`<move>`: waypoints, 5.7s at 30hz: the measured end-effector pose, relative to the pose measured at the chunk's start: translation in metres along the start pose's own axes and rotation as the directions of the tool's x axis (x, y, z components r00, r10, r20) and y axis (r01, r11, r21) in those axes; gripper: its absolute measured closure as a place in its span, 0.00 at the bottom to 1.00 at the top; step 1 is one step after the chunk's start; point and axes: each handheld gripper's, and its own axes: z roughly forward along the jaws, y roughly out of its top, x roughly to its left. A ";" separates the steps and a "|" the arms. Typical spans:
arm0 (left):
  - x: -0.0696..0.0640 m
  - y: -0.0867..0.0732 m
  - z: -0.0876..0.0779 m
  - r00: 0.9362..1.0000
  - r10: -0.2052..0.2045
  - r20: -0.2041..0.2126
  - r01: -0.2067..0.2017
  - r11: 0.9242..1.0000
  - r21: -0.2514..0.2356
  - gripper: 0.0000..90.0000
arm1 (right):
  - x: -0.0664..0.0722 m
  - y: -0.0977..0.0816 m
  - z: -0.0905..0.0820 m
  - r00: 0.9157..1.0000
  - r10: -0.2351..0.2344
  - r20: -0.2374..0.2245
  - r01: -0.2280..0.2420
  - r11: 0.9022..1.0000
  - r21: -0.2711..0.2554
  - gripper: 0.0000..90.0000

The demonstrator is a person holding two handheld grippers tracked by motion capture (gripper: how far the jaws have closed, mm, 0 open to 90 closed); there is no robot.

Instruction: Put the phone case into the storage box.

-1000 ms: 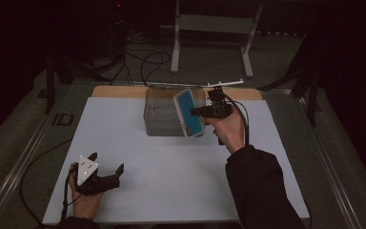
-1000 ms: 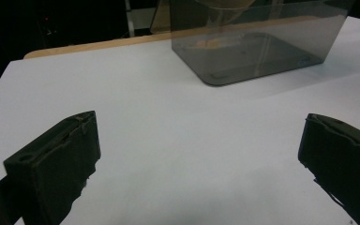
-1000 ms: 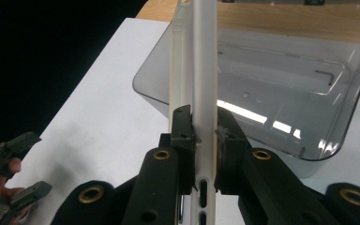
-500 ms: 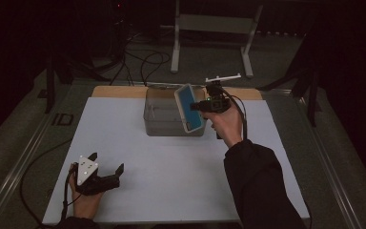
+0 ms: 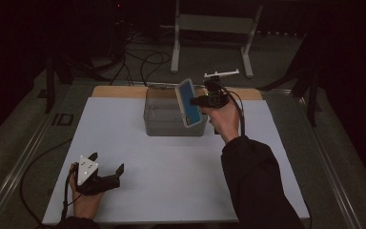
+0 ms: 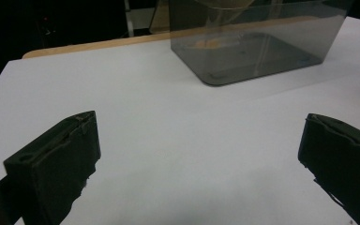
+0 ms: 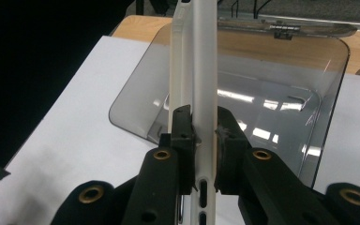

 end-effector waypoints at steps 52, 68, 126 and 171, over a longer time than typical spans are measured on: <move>-0.001 0.000 0.000 1.000 -0.007 0.007 0.007 1.000 -0.005 0.00 | -0.013 0.020 0.044 0.972 0.081 0.220 -0.079 0.997 -0.020 0.91; 0.000 0.000 -0.001 1.000 -0.008 0.007 0.008 1.000 -0.005 0.00 | -0.024 0.020 0.052 0.956 0.086 0.282 -0.088 0.996 -0.004 0.91; 0.002 0.000 -0.002 1.000 -0.011 -0.001 0.011 1.000 -0.009 0.00 | -0.044 -0.006 0.091 0.893 0.088 0.441 -0.139 0.987 0.084 0.90; 0.002 -0.001 -0.003 1.000 -0.014 0.002 0.014 1.000 -0.011 0.00 | -0.042 -0.013 0.112 0.859 0.072 0.507 -0.158 0.979 0.128 0.90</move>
